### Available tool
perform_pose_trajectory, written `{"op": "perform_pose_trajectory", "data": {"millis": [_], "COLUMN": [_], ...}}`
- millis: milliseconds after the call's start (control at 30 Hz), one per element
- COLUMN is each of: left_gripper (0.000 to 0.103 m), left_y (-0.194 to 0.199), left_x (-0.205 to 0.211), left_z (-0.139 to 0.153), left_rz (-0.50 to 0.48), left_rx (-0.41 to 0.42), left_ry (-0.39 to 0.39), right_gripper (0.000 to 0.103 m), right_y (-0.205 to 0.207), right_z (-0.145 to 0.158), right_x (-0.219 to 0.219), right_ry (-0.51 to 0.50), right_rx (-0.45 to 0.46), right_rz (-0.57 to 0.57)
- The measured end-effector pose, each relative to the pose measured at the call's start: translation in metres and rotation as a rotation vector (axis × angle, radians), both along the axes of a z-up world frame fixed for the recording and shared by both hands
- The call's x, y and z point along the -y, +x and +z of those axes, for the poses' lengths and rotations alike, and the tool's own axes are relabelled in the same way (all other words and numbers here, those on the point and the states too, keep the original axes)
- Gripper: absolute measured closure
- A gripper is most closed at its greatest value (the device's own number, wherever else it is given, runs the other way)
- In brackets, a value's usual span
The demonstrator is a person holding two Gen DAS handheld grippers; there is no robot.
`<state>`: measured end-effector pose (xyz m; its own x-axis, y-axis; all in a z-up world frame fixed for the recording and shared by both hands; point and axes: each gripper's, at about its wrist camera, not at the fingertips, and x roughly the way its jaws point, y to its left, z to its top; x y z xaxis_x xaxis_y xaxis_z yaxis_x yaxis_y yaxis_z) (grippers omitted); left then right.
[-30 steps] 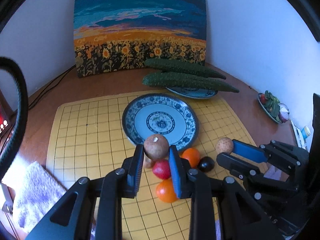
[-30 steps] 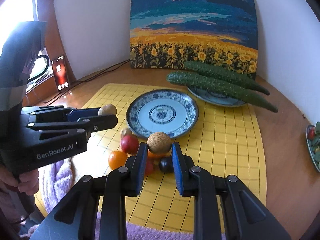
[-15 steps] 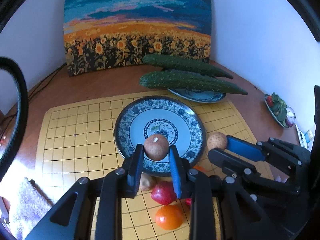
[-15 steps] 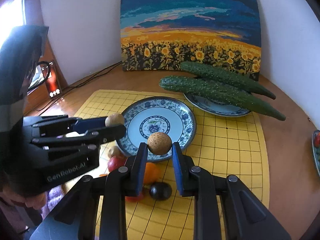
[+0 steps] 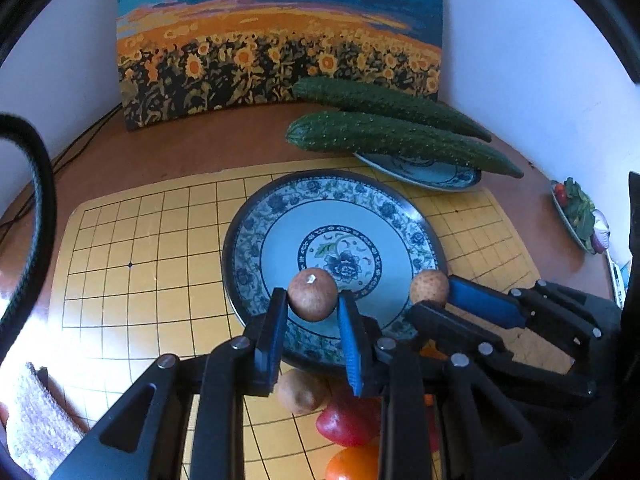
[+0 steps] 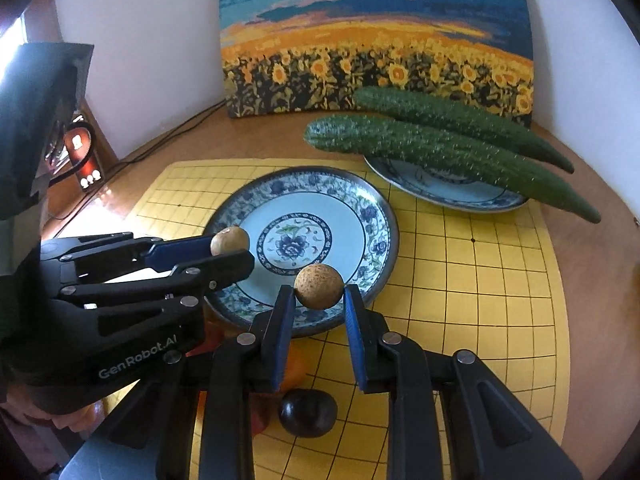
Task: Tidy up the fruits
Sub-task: 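Carry both held potatoes up and over the blue-and-white plate, then lower both potatoes onto the plate and open both grippers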
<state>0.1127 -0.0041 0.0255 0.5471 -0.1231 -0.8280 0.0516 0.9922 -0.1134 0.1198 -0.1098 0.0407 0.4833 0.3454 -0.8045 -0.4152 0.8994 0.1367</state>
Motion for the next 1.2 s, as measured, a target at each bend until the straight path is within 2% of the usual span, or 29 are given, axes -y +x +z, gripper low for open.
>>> {"op": "perform_pose_trajectory", "data": {"millis": [667, 733, 867, 933, 1200], "left_gripper": [0.076, 0.072, 0.067, 0.065, 0.063], "left_y": [0.004, 0.004, 0.001, 0.0, -0.009], "left_x": [0.001, 0.001, 0.0, -0.001, 0.0], "left_z": [-0.006, -0.005, -0.003, -0.001, 0.007], "left_rz": [0.01, 0.014, 0.021, 0.021, 0.015], "left_rx": [-0.018, -0.018, -0.014, -0.014, -0.009], "left_ry": [-0.002, 0.002, 0.01, 0.005, 0.0], "right_gripper": [0.077, 0.076, 0.068, 0.067, 0.067], "right_y": [0.004, 0.004, 0.004, 0.003, -0.005], "right_z": [0.001, 0.001, 0.002, 0.003, 0.01], "right_x": [-0.001, 0.0, 0.004, 0.007, 0.01], "right_ry": [-0.009, -0.004, -0.005, 0.005, 0.012], "right_rx": [-0.003, -0.008, -0.003, -0.006, 0.008], "right_rz": [-0.001, -0.007, -0.024, -0.031, -0.038]}}
